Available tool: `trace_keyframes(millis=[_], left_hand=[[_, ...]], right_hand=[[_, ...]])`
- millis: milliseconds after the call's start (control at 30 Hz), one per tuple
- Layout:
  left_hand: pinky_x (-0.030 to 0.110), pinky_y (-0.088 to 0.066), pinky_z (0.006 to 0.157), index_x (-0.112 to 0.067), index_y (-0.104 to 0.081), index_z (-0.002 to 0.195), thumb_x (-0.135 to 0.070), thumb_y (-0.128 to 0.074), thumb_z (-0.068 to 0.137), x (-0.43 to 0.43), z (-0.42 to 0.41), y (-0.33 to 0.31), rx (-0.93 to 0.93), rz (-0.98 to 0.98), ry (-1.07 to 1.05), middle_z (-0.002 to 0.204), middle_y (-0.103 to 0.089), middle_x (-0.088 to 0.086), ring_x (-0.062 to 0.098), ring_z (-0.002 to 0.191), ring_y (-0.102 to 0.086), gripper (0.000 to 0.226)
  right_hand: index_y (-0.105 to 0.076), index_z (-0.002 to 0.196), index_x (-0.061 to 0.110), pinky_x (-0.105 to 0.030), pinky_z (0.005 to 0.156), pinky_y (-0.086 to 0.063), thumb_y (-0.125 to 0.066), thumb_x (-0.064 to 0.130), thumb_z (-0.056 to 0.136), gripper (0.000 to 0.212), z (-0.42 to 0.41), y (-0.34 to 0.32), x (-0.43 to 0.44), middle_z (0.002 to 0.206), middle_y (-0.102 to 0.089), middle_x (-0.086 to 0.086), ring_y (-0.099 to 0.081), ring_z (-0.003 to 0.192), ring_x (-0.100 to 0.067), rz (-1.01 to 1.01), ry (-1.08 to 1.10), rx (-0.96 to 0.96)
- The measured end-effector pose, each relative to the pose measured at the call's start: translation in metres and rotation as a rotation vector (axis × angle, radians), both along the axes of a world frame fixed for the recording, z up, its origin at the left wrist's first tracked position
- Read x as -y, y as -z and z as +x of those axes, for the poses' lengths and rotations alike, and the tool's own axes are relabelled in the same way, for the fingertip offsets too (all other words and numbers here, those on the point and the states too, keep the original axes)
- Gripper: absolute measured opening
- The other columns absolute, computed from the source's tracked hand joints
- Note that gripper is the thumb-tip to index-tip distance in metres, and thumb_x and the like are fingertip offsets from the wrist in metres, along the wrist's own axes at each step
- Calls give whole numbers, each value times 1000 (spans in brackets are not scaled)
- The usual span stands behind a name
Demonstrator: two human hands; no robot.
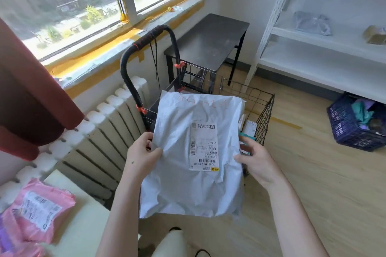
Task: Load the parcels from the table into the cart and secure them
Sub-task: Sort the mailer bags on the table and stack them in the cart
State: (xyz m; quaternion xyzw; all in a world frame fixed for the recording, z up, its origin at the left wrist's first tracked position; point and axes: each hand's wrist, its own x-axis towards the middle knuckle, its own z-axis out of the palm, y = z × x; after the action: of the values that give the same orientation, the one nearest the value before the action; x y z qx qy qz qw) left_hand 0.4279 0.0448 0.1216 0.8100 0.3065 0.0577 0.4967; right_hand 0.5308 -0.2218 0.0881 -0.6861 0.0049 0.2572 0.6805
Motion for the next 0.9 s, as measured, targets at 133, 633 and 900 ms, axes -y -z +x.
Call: trace_keyframes(millis=[133, 633, 900], left_hand=[[32, -49, 59, -26, -62, 92, -9, -59, 80, -14, 42, 8, -24, -81, -19, 81, -64, 9, 28, 73, -62, 22], [26, -43, 54, -21, -60, 100, 0, -62, 75, -123, 255, 51, -159, -238, 74, 69, -61, -4, 18, 62, -60, 32], [26, -42, 55, -21, -54, 113, -2, -51, 81, -143, 324, 97, -198, -120, 27, 103, -64, 2, 20, 87, -61, 37]], right_hand=[[-61, 121, 18, -35, 76, -54, -64, -14, 77, 55, 43, 4, -14, 113, -65, -12, -67, 94, -19, 48, -8, -24], [-54, 113, 21, -43, 80, -56, -50, -25, 83, 55, 204, 31, -119, 109, -61, -11, -65, 92, -25, 10, 181, -210], [-53, 110, 16, -33, 63, -56, -52, -22, 85, 46, 275, 69, -156, 96, -64, -14, -65, 81, -23, -22, 225, -343]])
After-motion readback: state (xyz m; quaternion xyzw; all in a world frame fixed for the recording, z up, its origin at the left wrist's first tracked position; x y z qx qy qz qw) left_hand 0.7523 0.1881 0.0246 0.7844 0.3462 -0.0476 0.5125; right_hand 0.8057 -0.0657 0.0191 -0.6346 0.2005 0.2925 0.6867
